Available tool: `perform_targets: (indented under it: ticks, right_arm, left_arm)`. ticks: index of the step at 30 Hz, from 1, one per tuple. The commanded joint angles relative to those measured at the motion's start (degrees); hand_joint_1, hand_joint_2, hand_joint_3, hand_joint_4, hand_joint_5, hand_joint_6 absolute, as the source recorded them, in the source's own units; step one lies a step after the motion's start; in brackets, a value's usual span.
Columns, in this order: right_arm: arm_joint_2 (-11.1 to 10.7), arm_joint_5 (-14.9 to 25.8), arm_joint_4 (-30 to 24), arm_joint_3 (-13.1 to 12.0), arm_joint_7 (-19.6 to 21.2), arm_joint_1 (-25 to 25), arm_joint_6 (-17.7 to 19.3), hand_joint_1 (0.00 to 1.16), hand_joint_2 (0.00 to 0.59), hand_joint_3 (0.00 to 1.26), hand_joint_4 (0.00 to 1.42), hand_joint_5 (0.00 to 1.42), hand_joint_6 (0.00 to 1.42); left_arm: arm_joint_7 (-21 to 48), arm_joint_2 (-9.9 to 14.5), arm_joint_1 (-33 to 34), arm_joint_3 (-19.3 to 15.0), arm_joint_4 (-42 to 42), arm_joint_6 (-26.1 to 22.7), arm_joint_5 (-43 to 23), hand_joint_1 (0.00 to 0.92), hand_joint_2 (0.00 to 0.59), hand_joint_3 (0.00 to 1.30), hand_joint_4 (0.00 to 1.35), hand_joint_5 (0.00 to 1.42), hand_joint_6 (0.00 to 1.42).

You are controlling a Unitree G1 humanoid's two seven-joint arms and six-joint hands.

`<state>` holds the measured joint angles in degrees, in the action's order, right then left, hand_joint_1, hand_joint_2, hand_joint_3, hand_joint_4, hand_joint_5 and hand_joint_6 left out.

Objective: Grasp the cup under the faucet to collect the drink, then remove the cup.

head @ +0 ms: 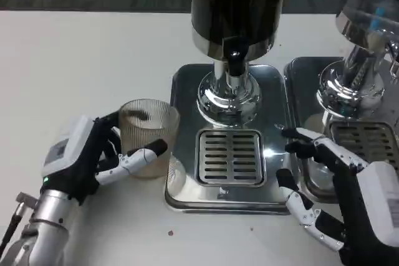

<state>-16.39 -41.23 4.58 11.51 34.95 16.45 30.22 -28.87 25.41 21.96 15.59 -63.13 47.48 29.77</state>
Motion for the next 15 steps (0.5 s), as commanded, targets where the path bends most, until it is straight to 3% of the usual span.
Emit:
perform_targets:
  ticks: [1,15]
  right_arm:
    - [0.0,0.0,0.1,-0.2,0.2,0.2,0.8,0.45,0.399,0.37,0.47,0.49,0.51]
    - [0.6,-0.5,-2.2,-0.8,0.8,2.9,0.2,0.45,0.397,0.37,0.47,0.49,0.51]
  left_arm:
    - [-1.6,-0.6,0.4,-0.3,2.9,2.6,0.4,0.179,0.175,0.46,0.61,0.85,0.96]
    - [2.4,-5.3,4.9,2.4,1.7,1.0,2.1,0.179,0.176,0.45,0.59,0.83,0.89]
